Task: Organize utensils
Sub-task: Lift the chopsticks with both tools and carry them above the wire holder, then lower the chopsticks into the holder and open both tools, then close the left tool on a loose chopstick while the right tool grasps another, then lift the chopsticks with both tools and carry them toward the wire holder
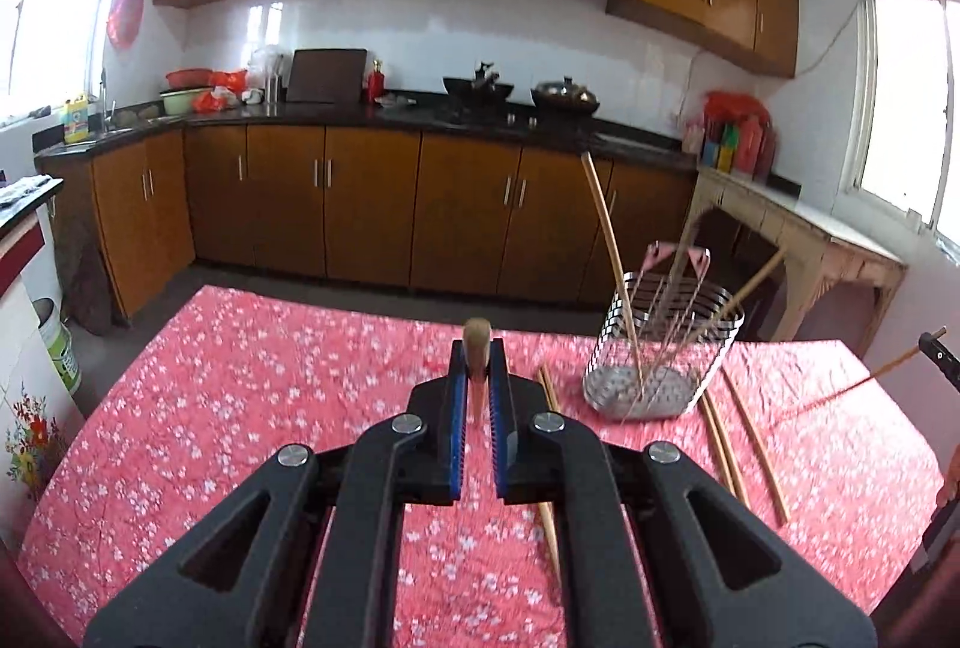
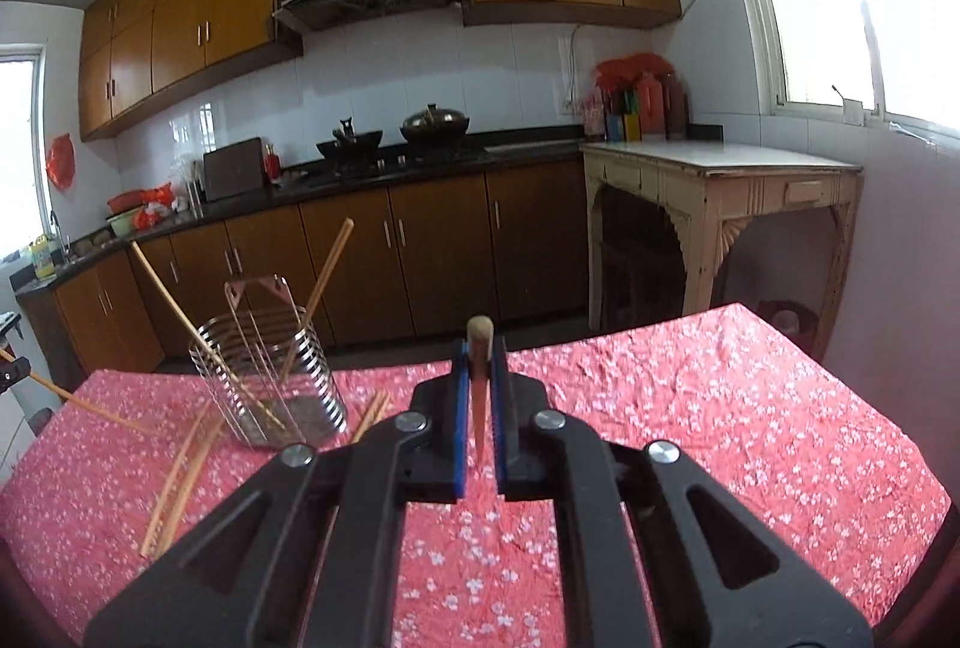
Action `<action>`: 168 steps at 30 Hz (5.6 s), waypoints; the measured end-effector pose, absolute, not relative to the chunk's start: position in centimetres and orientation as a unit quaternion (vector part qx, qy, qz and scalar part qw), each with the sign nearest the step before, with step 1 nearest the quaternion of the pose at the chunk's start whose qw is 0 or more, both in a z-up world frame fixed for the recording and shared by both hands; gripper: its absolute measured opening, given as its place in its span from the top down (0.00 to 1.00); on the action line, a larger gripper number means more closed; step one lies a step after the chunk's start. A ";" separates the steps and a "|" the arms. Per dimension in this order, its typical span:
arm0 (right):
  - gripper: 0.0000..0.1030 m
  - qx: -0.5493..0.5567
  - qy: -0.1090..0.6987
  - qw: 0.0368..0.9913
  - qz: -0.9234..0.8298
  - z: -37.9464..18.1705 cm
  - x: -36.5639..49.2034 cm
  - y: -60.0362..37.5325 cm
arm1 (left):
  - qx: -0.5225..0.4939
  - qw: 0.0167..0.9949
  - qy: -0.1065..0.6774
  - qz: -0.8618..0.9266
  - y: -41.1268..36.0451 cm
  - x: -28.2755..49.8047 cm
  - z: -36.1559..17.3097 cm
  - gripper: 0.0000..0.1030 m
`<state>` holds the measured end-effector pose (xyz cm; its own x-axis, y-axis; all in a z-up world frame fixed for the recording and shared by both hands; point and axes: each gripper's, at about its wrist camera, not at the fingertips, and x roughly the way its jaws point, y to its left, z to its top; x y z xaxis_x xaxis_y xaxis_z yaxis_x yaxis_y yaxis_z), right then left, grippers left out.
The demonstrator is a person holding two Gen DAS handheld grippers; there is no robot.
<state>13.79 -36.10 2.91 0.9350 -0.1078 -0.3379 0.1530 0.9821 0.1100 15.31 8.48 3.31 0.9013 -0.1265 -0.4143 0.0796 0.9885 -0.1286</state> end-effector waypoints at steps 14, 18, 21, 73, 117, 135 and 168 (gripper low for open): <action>0.93 0.060 0.154 0.984 -0.069 4.6 16.1 -35.5 | -0.049 0.978 0.199 -0.046 7.7 16.7 4.7 0.93; 0.93 0.061 0.151 0.984 -0.071 4.4 16.6 -35.5 | -0.052 0.978 0.197 -0.040 7.6 17.1 4.7 0.93; 0.93 0.070 0.150 0.984 -0.066 4.5 16.6 -35.2 | -0.061 0.977 0.199 -0.038 7.8 17.4 5.0 0.94; 0.93 0.174 0.176 0.963 0.106 6.4 30.8 -28.7 | -0.120 0.968 0.208 -0.075 -2.0 27.8 8.9 0.94; 0.65 0.111 0.414 0.904 0.012 -12.1 21.7 -29.9 | -0.041 0.929 0.363 -0.055 3.1 18.0 -5.6 0.73; 0.93 0.088 0.420 0.902 -0.045 -13.4 22.5 -30.9 | -0.049 0.903 0.418 -0.088 1.9 18.4 -10.2 0.74; 0.93 0.087 0.417 0.903 -0.063 -13.4 21.5 -32.7 | -0.046 0.904 0.424 -0.026 6.5 21.1 -11.4 0.92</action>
